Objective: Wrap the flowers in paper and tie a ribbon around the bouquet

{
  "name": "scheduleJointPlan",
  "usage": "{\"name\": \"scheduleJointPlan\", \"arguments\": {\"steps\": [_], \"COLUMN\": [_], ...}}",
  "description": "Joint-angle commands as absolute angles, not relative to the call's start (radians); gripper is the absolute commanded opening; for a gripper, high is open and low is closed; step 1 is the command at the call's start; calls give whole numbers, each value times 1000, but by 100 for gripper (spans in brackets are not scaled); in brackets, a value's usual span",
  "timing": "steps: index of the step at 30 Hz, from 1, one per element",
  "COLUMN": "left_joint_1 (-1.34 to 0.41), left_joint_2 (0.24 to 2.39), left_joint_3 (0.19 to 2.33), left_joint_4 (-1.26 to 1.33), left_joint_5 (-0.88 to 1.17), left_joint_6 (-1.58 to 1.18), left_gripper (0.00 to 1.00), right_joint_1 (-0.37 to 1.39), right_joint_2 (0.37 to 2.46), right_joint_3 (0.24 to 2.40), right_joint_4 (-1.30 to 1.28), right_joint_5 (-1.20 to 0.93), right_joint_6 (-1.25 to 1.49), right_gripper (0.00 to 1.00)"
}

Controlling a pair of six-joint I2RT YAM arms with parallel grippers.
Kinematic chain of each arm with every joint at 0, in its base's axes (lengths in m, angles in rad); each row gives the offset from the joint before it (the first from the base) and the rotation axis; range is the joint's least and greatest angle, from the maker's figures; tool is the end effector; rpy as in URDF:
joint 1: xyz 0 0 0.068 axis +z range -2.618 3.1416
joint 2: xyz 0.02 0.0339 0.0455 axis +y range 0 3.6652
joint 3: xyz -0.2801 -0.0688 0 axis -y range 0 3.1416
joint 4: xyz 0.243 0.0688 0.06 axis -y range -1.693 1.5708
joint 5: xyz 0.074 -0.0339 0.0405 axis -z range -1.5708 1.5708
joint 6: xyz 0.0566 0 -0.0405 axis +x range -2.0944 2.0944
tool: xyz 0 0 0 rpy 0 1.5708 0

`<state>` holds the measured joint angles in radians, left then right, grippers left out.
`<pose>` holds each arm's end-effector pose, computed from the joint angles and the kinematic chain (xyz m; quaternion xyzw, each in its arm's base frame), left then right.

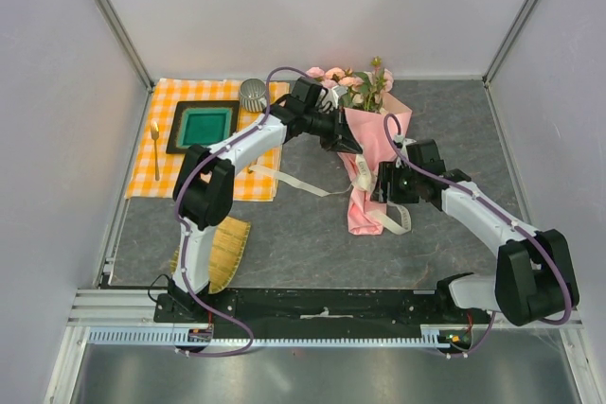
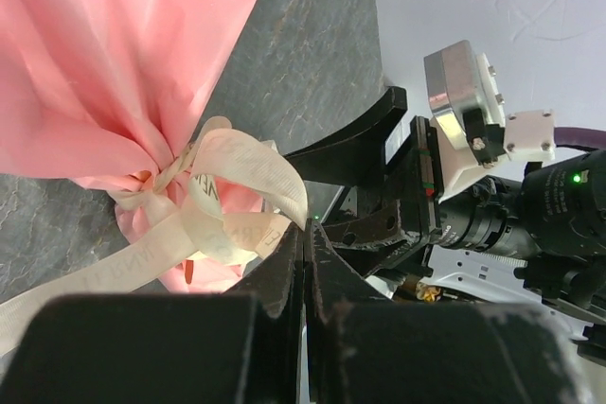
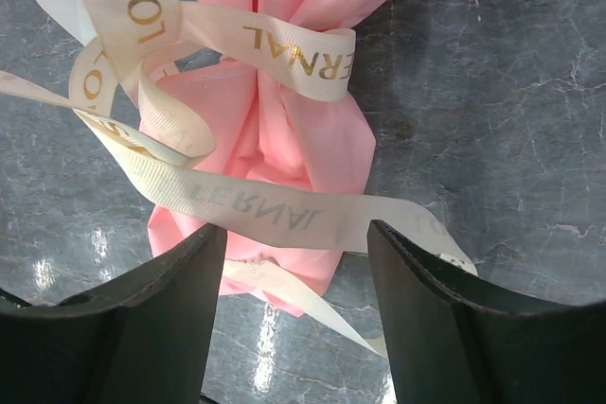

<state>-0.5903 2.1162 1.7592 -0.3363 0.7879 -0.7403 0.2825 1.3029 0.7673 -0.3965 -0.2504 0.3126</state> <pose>0.3944 -0.3125 0.2515 0.1000 0.8458 -0.5155 0.0941 0.2479 0.0866 0.2078 -0.0250 0.9425 0.2047 0.2630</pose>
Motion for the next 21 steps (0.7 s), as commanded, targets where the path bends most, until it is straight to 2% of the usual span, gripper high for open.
{"name": "scheduleJointPlan", "arguments": {"steps": [1,6,8,12,13,15,17,18,19,21], "left_joint_1": [-583,-566,-560,-554,-552,-549,-548,-548,-546,-543], "left_joint_2": [2089,2077,2072,2069,2066,2062,2056,2052,2054,2052], "left_joint_3": [1789,1772,1758,1747,1744,1736,1726,1726,1724,1723], "left_joint_4": [-373,-399,-399,-397,-397,-399,-399,-397,-397,-399], "left_joint_5": [804,782,781,778,781,775,775,773,775,776], "left_joint_6": [-686,-658,-655,-655,-655,-652,-649,-647,-644,-644], "left_gripper": [2,2,2,2,1,2,2,1,1,2], "right_joint_1": [304,310,310,311,311,314,321,321,319,321], "right_joint_2": [1282,1223,1207,1250,1259,1273,1273,1272,1269,1259], "right_joint_3": [796,782,766,767,773,775,765,762,758,753], "right_joint_4": [-348,-305,-281,-244,-242,-239,-235,-235,-235,-241], "right_joint_5": [-207,-213,-215,-238,-238,-251,-252,-241,-238,-227], "right_joint_6": [288,291,301,298,296,296,296,296,299,302], "right_gripper": [68,61,52,42,29,20,22,28,46,52]}}
